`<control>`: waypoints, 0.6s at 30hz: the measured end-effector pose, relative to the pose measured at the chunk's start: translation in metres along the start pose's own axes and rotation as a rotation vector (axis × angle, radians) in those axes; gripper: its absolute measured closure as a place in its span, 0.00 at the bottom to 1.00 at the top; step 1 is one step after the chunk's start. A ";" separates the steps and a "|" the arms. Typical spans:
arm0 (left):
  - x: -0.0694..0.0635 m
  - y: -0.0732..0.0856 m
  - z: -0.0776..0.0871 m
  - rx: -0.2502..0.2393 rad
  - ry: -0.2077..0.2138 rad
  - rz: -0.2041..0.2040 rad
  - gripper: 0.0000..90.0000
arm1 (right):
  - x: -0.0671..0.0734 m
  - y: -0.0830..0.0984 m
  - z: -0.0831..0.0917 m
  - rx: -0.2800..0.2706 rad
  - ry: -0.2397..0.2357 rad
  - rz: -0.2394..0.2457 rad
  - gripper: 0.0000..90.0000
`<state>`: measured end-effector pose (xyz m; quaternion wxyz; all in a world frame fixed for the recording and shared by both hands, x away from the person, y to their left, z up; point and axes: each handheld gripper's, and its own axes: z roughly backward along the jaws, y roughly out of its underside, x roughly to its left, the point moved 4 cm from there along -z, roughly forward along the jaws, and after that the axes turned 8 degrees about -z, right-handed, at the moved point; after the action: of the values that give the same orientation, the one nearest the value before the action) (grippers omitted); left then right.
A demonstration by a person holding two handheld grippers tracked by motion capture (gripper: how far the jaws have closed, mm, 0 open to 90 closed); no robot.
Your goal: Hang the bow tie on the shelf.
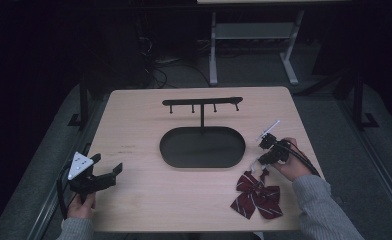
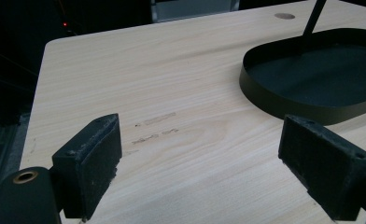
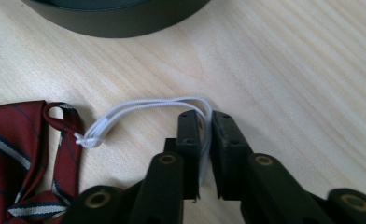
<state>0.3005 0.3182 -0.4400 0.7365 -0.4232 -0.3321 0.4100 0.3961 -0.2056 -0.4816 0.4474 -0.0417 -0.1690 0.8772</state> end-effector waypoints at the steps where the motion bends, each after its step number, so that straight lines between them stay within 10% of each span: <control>1: 0.000 0.000 0.000 0.000 0.000 0.000 0.14 | -0.001 0.000 0.000 0.001 -0.005 -0.003 0.94; 18: -0.001 0.000 0.000 0.003 0.000 -0.004 0.14 | 0.009 0.003 0.016 -0.011 -0.064 0.043 0.97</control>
<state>0.3001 0.3175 -0.4397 0.7378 -0.4216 -0.3325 0.4091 0.3845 -0.2042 -0.4665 0.4224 -0.0197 -0.1871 0.8867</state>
